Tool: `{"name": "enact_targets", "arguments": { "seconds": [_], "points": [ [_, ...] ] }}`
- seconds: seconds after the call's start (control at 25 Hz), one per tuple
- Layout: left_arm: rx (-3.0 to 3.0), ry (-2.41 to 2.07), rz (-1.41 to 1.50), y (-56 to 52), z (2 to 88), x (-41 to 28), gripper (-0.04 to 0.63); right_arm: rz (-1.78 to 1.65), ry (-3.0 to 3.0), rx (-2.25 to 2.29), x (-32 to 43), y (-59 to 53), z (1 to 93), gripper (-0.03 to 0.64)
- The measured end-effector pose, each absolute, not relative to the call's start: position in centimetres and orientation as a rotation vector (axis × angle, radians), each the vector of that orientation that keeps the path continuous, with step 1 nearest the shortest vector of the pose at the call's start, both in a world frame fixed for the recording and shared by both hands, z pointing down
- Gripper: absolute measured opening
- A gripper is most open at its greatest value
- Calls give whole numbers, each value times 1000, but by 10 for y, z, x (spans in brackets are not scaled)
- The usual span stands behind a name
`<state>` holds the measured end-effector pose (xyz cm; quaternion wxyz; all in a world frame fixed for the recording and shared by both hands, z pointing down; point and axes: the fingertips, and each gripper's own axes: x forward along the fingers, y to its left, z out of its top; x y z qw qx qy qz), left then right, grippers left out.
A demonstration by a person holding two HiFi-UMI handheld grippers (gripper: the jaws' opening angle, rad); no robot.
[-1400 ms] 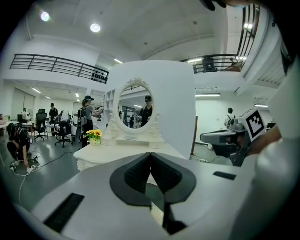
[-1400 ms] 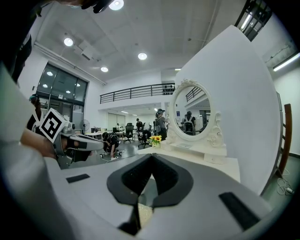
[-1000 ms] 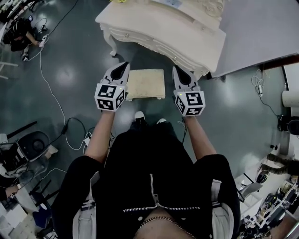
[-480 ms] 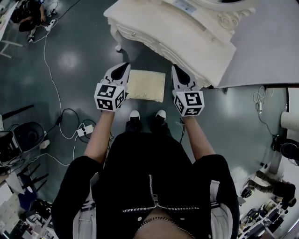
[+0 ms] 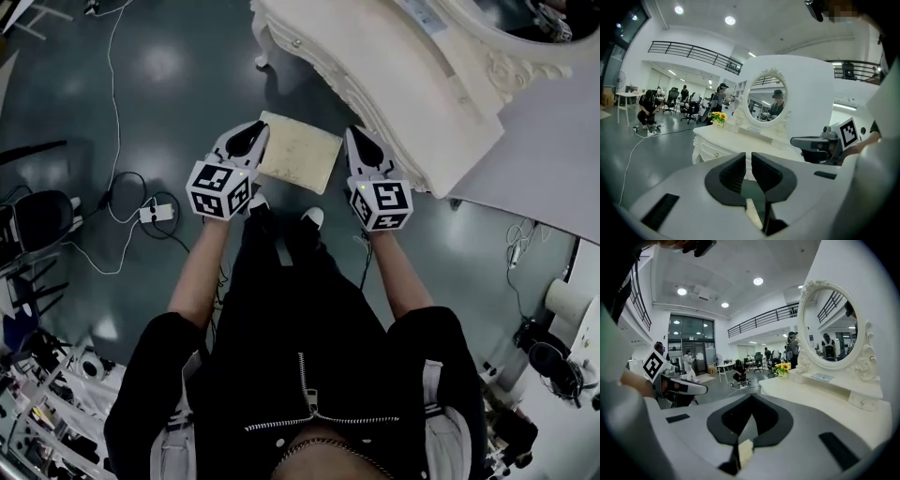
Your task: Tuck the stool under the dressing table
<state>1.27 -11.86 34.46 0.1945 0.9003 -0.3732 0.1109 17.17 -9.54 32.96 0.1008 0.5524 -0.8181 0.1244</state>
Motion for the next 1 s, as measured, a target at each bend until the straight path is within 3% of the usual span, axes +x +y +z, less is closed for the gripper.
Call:
{"name": "enact_targets", "arguments": {
  "seconds": [0.04, 0.12, 0.28, 0.6, 1.0],
  "points": [
    [2507, -1053, 303, -118, 349, 12, 44, 371, -2426, 1611, 171, -98, 333, 6],
    [2466, -1046, 280, -116, 357, 11, 175, 376, -2439, 1574, 167, -101, 339, 6],
    [2380, -1029, 206, -109, 369, 7, 248, 386, -2455, 1522, 162, -102, 346, 6],
    [2176, -1051, 209, -107, 426, -4, 301, 411, -2453, 1477, 161, -104, 361, 6],
    [1769, -1054, 98, -80, 567, -18, 301, 493, -2386, 1399, 154, -102, 420, 8]
  ]
}}
